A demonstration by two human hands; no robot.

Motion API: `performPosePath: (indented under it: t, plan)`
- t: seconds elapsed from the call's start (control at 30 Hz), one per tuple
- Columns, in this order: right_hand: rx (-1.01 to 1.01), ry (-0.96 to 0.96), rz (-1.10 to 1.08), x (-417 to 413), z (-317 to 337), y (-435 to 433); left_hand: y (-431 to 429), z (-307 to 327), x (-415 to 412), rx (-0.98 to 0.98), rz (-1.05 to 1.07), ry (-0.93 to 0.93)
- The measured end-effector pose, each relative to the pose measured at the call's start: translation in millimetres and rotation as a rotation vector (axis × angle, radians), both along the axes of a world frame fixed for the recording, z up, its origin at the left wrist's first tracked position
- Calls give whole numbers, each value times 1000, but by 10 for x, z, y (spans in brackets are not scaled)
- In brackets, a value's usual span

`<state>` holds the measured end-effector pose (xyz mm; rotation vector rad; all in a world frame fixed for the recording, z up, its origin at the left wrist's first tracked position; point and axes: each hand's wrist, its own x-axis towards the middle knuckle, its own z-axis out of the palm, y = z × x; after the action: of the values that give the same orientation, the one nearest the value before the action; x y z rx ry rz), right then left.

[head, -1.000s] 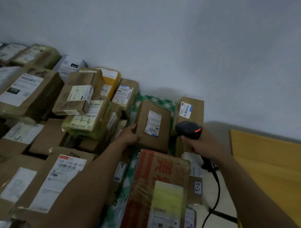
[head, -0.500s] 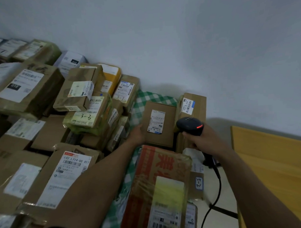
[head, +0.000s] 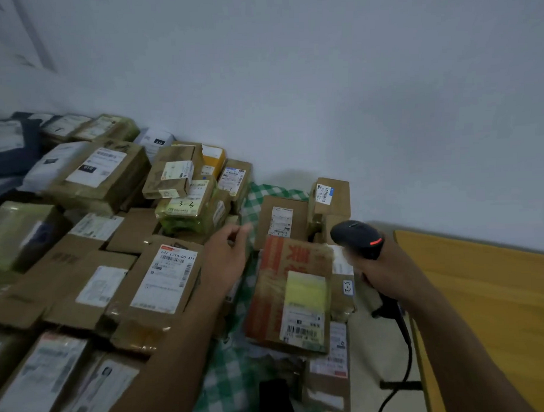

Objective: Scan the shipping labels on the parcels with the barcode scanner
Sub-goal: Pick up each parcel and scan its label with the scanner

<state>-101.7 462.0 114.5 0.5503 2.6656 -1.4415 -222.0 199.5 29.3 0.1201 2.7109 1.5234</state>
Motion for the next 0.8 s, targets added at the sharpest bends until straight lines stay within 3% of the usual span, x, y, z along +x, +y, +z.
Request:
performPosePath:
  t: [0.23,0.43,0.6,0.8]
  plan:
    - [15,51,17,679,-37,-441,-465,104,870,-20,49,34]
    - [-138,52,77,894,-138,-783,-795,66,1430,-67,109,9]
    - [-194,33,159,961,-153,-1228,-1129,140,1530,-194,222,133]
    - [-263,3,224,961,-217,-1721,-1472,170,1313,-222,273,33]
